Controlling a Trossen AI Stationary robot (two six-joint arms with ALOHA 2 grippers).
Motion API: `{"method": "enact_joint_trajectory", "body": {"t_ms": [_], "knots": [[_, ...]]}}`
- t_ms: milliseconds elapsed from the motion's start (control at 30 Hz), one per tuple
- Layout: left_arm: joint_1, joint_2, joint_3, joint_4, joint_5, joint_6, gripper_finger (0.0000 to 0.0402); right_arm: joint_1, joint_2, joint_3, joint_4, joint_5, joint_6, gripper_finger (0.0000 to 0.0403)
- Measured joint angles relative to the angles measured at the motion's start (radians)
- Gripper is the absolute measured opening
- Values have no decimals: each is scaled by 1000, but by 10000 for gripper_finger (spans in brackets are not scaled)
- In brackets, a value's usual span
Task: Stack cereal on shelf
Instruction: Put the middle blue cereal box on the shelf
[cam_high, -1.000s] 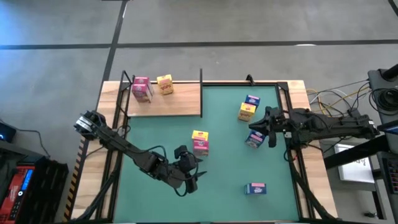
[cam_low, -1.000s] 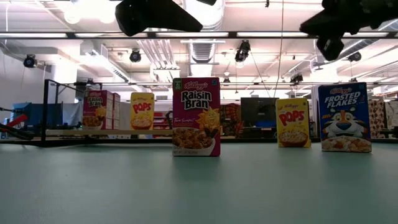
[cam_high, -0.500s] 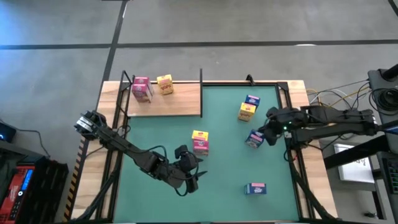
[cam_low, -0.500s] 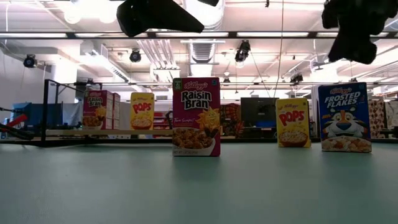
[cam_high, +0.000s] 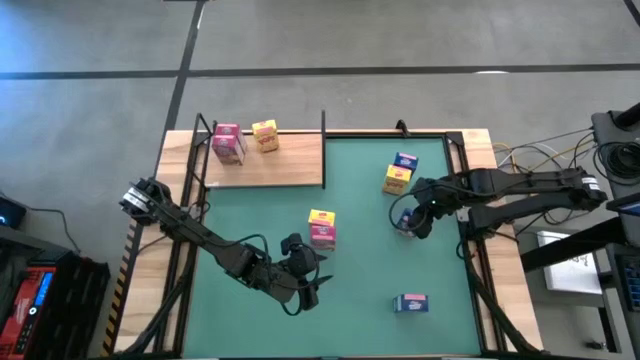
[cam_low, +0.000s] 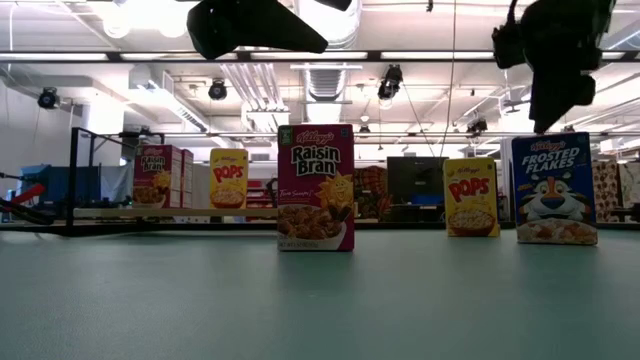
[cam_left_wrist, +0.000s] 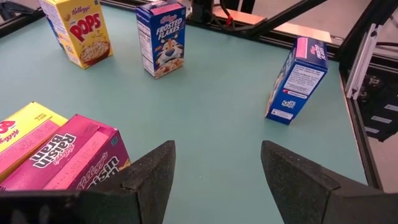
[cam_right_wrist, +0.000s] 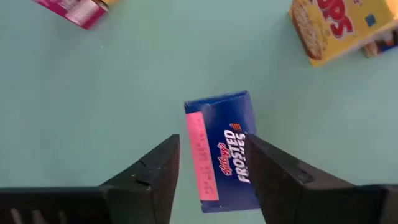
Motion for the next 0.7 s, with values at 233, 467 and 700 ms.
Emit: {"method": "enact_joint_trajectory", "body": {"t_ms": [233, 467, 700], "knots": [[-1, 0, -4, 2, 0, 2, 221, 0, 29, 65, -18, 38, 17, 172], [-4, 0, -6, 0, 1, -2, 221, 0, 30, 73, -17, 46, 42, 149], [-4, 0, -7, 1, 1, -2, 221, 0, 34, 73, -26, 46, 111, 141]]}}
